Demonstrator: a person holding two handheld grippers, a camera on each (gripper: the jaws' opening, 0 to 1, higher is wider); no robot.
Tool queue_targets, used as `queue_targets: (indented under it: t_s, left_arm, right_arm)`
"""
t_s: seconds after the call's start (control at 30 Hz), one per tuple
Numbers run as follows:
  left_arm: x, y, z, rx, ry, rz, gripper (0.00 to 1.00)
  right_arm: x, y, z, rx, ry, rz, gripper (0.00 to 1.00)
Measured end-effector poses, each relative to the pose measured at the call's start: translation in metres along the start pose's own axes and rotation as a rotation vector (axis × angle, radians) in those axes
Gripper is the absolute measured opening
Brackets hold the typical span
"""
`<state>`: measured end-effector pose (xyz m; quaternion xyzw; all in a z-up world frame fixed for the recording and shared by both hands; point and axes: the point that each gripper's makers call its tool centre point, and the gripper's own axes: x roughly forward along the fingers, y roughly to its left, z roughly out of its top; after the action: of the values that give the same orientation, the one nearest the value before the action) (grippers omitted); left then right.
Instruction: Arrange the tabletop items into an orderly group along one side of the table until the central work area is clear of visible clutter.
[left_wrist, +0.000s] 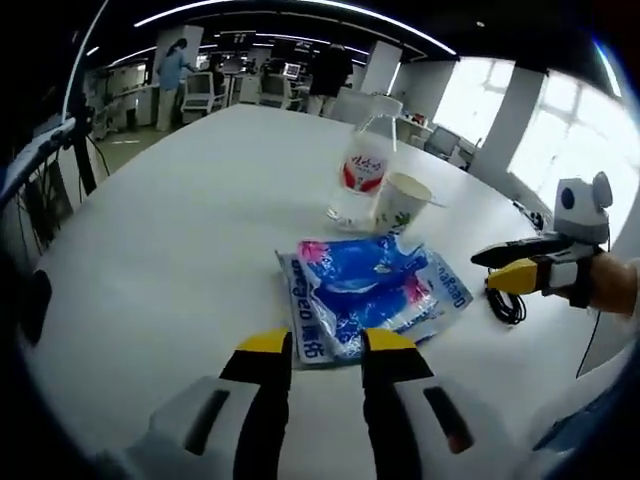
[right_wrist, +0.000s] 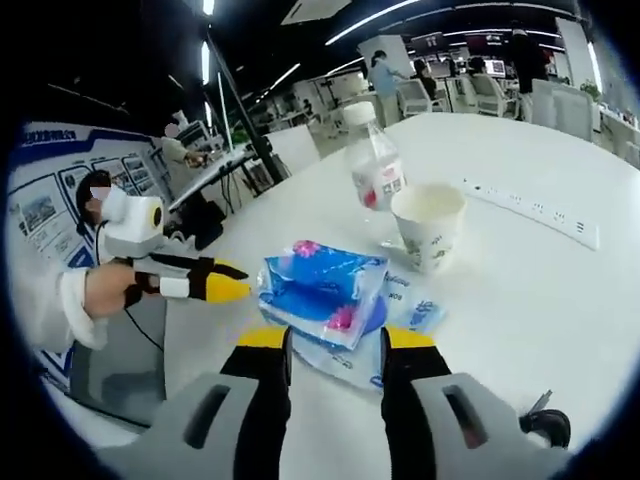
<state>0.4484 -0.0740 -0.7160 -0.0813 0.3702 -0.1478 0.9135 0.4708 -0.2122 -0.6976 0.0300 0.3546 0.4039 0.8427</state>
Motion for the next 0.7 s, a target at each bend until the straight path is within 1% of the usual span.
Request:
queue_targets:
  t_s: [0.1, 0.17, 0.23, 0.27, 0.3, 0.33, 0.37, 0.4, 0.43, 0.5, 0.53, 0.6, 0.7]
  left_arm:
    - [0.004, -0.002, -0.003, -0.001, 0.013, 0.006, 0.27]
    - [0.005, -0.005, -0.005, -0.002, 0.016, 0.002, 0.26]
    - [0.008, -0.003, -0.006, 0.011, 0.023, 0.01, 0.25]
    - [0.009, -0.003, -0.007, 0.017, 0.025, 0.015, 0.24]
    - [0.01, -0.004, -0.007, 0.018, 0.028, 0.017, 0.24]
    - [0.011, -0.003, -0.008, 0.018, 0.033, 0.02, 0.24]
    - [0.011, -0.002, -0.008, 0.017, 0.034, 0.021, 0.25]
    - [0.012, -0.001, -0.008, 0.017, 0.033, 0.024, 0.25]
    - [0.014, 0.002, -0.007, 0.018, 0.031, 0.028, 0.25]
    - [0.016, 0.004, -0.007, 0.019, 0.031, 0.031, 0.24]
    - [0.016, 0.004, -0.006, 0.017, 0.03, 0.029, 0.24]
    - [0.018, 0.005, -0.006, 0.018, 0.034, 0.028, 0.23]
    - [0.02, 0.006, -0.008, 0.022, 0.04, 0.028, 0.2]
  right_arm:
    - [0.005, 0.0, 0.002, 0.028, -0.006, 0.001, 0.33]
    - [0.009, -0.002, 0.0, 0.041, 0.004, -0.006, 0.33]
    - [0.013, -0.006, -0.002, 0.065, 0.01, -0.025, 0.29]
    - [0.015, -0.01, -0.003, 0.103, 0.009, -0.056, 0.26]
    - [0.02, -0.023, -0.003, 0.197, -0.001, -0.15, 0.19]
    - [0.021, -0.027, -0.002, 0.196, -0.002, -0.172, 0.11]
    - [0.021, -0.027, -0.002, 0.159, 0.001, -0.164, 0.03]
    - [0.021, -0.026, -0.002, 0.133, 0.001, -0.157, 0.0]
    - [0.024, -0.025, -0.001, 0.127, 0.002, -0.149, 0.03]
    - [0.028, -0.019, -0.004, 0.135, 0.018, -0.11, 0.13]
    - [0.03, -0.016, -0.005, 0.122, 0.023, -0.098, 0.16]
    - [0.032, -0.013, -0.006, 0.1, 0.028, -0.093, 0.2]
    - [0.037, -0.012, -0.009, 0.089, 0.043, -0.086, 0.23]
